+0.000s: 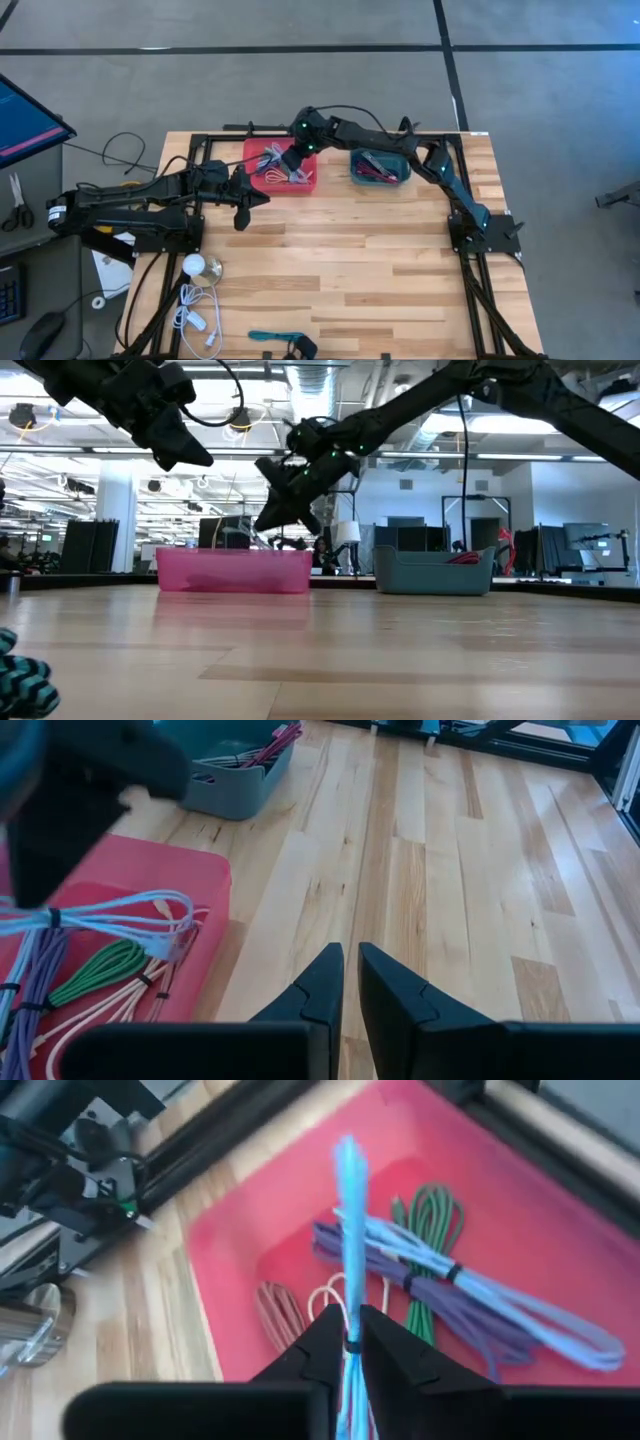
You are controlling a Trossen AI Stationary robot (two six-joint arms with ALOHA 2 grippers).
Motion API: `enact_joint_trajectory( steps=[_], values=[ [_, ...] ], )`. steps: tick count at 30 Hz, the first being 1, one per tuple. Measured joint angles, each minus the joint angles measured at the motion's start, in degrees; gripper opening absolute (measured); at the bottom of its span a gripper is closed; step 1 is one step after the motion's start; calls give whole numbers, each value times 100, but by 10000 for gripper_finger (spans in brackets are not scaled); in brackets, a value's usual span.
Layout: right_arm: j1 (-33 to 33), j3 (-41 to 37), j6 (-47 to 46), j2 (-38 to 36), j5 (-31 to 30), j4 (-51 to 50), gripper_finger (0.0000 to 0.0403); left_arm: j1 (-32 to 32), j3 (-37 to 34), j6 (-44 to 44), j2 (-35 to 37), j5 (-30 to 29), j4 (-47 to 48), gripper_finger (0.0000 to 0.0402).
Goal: Pick & Place USB Port
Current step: Put the white charger cable into the red bin, then put the black and light blue charger cable into the green bin
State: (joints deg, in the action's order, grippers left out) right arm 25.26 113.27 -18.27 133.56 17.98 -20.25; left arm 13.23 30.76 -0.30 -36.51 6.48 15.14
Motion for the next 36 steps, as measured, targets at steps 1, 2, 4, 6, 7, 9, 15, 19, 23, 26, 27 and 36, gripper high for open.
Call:
enact_joint_trajectory(
  steps=[1,2,4,6,7,9,15,19,23,26,27,36],
  values=[
    [-7,0,84,-52,0,-5,34,0,0,0,0,0,0,34],
    [-16,0,177,-117,-2,-13,41,0,0,0,0,0,2,34],
    [-46,0,306,-277,-2,-13,52,0,0,0,0,0,2,34],
    [-99,0,503,-489,0,-23,59,0,0,-1,0,0,2,34],
    [-135,0,635,-600,2,-10,60,0,0,0,0,0,2,34],
    [-195,2,853,-808,1,-39,61,0,0,0,0,0,2,34],
    [-405,2,1212,-1412,0,-331,60,0,0,0,0,0,4,34],
    [-546,4,1393,-1760,-3,-1080,60,0,0,0,0,0,4,34],
    [-774,2,1437,-2000,-4,-1988,60,0,0,0,0,0,4,34],
    [-988,2,1563,-2124,-4,-2744,60,0,0,0,0,0,4,34],
    [-1074,2,1627,-2137,-6,-2968,60,0,0,-2,0,0,5,34],
    [-2156,-113,2551,-2144,-1028,-3974,55,-3,0,-2,0,252,8,34]
  ],
)
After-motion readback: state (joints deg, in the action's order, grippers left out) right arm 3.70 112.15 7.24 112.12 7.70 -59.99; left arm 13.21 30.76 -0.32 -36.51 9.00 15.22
